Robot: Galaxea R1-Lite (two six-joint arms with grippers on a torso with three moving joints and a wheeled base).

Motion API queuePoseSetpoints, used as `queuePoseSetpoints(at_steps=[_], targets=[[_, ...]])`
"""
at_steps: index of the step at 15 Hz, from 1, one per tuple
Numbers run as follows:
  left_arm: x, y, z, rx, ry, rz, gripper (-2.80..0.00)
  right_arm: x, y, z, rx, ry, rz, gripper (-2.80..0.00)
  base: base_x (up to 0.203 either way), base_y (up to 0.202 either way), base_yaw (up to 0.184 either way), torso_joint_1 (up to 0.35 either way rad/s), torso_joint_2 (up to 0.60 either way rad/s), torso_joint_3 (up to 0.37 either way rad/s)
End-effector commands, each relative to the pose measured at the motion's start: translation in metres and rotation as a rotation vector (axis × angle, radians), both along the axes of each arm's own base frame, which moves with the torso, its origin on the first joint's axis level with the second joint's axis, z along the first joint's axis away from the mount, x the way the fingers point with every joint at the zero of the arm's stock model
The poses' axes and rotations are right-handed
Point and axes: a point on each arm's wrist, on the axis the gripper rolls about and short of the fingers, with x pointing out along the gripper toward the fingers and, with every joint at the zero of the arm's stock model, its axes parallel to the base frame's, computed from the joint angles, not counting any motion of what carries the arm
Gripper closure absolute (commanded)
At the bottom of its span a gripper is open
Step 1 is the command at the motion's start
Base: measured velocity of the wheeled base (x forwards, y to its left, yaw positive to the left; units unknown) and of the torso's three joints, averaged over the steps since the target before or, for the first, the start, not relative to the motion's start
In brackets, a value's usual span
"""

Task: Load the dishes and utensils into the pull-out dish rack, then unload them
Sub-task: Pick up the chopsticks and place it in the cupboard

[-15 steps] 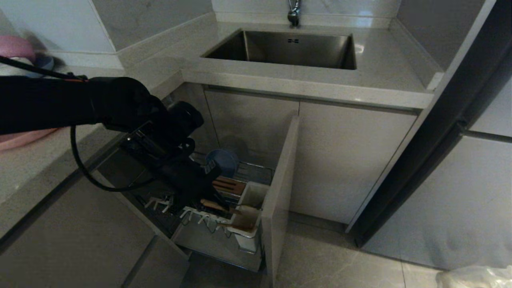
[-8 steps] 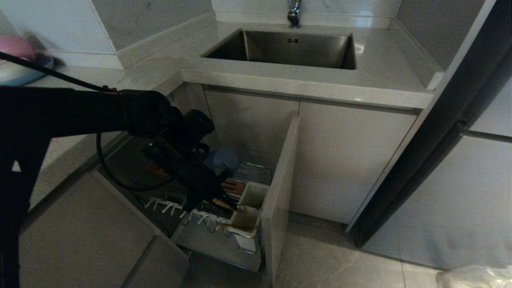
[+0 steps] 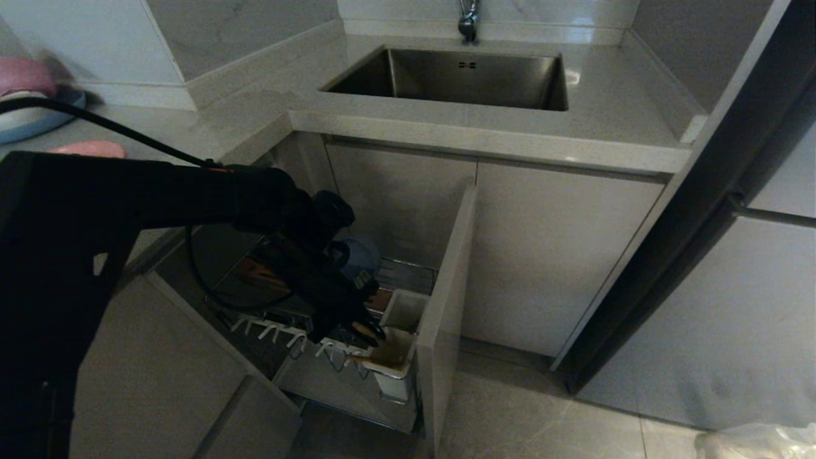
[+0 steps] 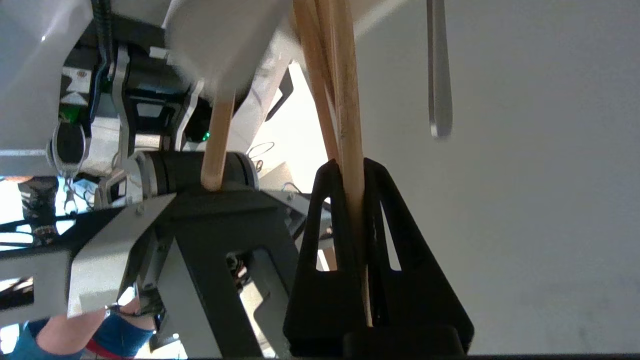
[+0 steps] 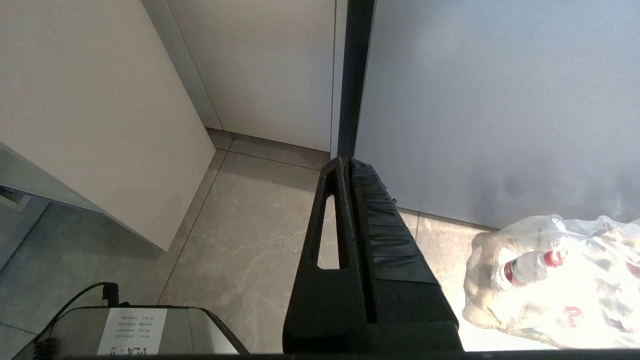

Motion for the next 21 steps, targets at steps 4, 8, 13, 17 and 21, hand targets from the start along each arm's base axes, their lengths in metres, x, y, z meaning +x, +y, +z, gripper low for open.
queuePoseSetpoints(at_steps=[4,8,13,17,21], targets=[[0.011,-0.004,-0.017,0.017,0.010,0.008,0.00,0.000,0.000,0.000,0.000,0.001,0.001,0.00,0.000,0.000,0.000,0.000,0.00,0.000],[0.016,-0.006,-0.028,0.028,0.022,0.009,0.00,0.000,0.000,0.000,-0.001,0.001,0.001,0.00,0.000,0.000,0.000,0.000,0.00,0.000],[0.016,-0.006,-0.027,0.039,0.016,0.012,0.00,0.000,0.000,0.000,-0.001,0.001,0.001,0.00,0.000,0.000,0.000,0.000,0.00,0.000],[0.015,-0.006,-0.024,0.044,0.007,0.013,0.00,0.000,0.000,0.000,-0.001,0.001,0.001,0.00,0.000,0.000,0.000,0.000,0.00,0.000],[0.011,-0.003,-0.014,0.045,-0.019,0.019,-2.80,0.000,0.000,0.000,0.000,0.001,0.001,0.00,0.000,0.000,0.000,0.000,0.00,0.000]])
